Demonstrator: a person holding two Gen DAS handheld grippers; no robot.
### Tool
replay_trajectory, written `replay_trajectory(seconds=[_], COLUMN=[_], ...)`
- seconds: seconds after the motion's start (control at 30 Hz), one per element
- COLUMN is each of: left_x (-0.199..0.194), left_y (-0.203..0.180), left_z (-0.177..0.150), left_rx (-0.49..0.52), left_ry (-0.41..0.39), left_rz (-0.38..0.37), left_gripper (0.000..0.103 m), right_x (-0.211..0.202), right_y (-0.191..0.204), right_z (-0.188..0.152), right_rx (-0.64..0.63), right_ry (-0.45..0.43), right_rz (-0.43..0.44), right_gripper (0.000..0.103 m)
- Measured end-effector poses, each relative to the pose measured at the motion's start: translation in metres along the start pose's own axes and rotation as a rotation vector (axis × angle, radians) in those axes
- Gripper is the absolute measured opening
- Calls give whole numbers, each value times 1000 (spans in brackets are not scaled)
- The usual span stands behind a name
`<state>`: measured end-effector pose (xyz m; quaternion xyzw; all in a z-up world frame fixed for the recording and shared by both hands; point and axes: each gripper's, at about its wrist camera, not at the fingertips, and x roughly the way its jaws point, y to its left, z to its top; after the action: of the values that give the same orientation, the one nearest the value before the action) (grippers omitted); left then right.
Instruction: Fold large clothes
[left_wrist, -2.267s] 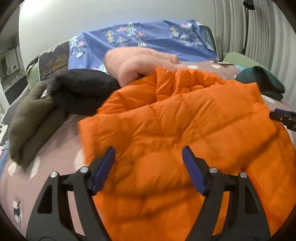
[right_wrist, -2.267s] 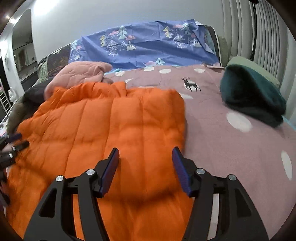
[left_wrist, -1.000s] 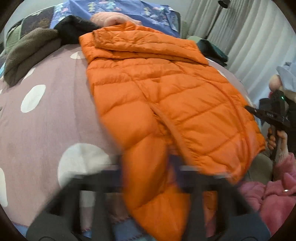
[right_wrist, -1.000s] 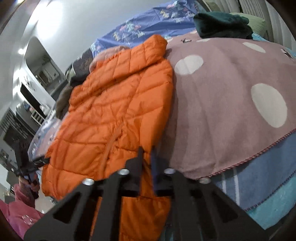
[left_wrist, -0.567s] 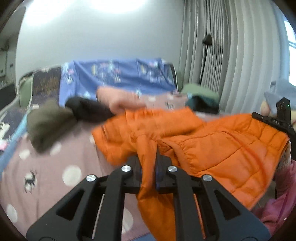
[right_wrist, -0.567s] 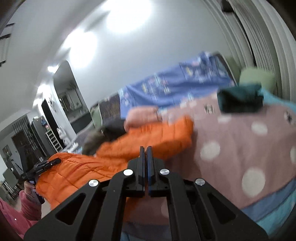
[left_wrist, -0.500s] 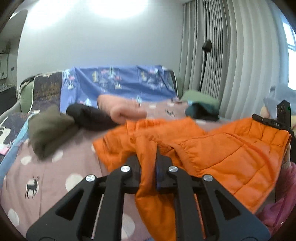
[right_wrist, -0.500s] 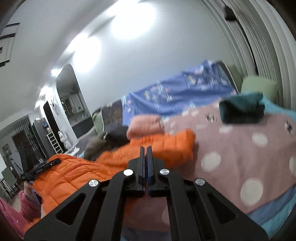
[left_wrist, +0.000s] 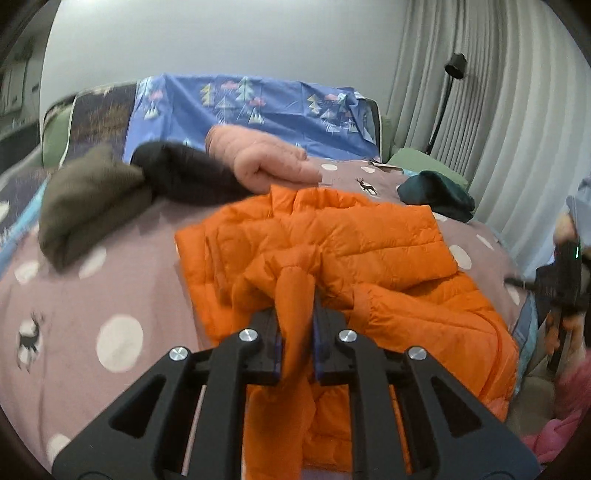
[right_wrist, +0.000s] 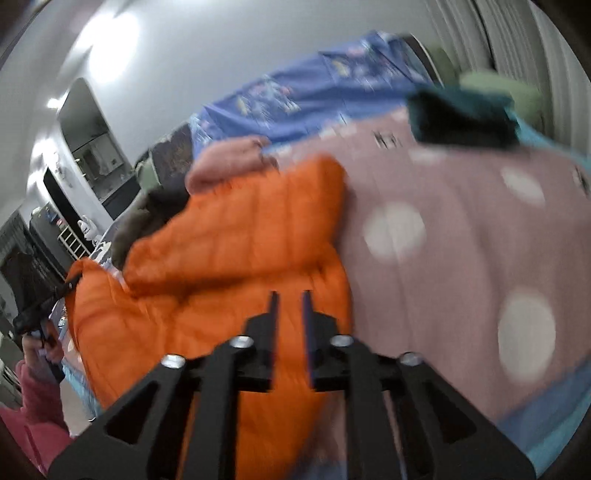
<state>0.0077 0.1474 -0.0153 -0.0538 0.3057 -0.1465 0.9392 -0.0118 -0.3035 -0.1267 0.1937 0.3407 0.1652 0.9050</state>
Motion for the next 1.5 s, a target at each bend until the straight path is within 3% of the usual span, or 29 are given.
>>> replay_trajectory(seconds=[0.2,0.37,0.5,0.53,0.6,0.7,0.8,1.0,1.13,1.23,1.4,1.5], left_x=[-3,-10,-12,-13,-15,-27,-38,-24,12,47,107,132], left_y=[7,3,2,2,1,0,3,5,5,13,40,53], left_z=[-7,-11,-17,-18,-20,-18,-8,30,52,61,60,50], left_rx=[-13,-3,5,6,11,15,2,16,43,49,5,-28], left_ry=[2,-11,-6,-4,-6,-34,-70,-89,-72,-35,51,83], left_rz=[-17,-19,-16,-13,-7,-9,-23,11,70,129,156,141], left_gripper=[12,12,12,12,11,8,8,8,9,10,16,17], right_x=[-30,-26,-15,-13,-12,-32,-60,-27,24,79,145,163], right_y=[-16,0,18,23,33,42,52,65,62,53,26,13], right_z=[-55,-96,-102,-101,-93,-67,-19,75,125,147,139,127], right_rx=[136,120,89,76,43,43,2,-71,-84,-99,-82,-71], right_ry=[57,178,190,186,193,68,-118,-254,-274,-229,-137,-98], right_rz=[113,207,215,220,218,238,238,174,75,7,-82,-88], right_gripper=[69,71,71,67,2,1,1,1,1,1,1,2])
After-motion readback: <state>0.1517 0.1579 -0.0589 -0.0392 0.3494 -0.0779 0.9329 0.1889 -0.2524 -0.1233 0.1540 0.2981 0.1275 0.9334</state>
